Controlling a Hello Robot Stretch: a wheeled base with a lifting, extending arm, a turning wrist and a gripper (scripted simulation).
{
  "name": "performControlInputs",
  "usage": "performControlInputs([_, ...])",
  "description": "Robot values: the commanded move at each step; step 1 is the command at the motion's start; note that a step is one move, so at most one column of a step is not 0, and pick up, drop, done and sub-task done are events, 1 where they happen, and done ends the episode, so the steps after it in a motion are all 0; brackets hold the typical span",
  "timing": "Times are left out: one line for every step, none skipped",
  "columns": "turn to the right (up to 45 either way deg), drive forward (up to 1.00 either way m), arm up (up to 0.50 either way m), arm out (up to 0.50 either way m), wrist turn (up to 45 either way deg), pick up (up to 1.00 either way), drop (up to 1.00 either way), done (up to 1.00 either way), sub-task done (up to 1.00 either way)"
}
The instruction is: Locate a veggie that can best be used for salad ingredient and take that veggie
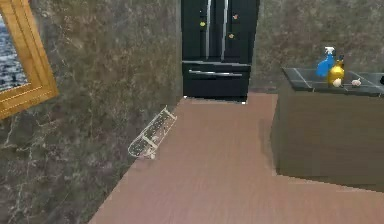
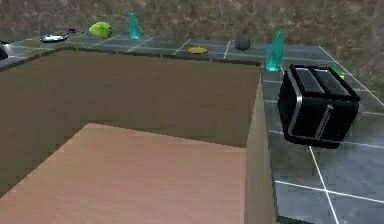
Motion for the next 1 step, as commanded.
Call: performControlInputs([45.0,0.0,0.0,0.0,0.0,0.0,0.0,0.0,0.0])
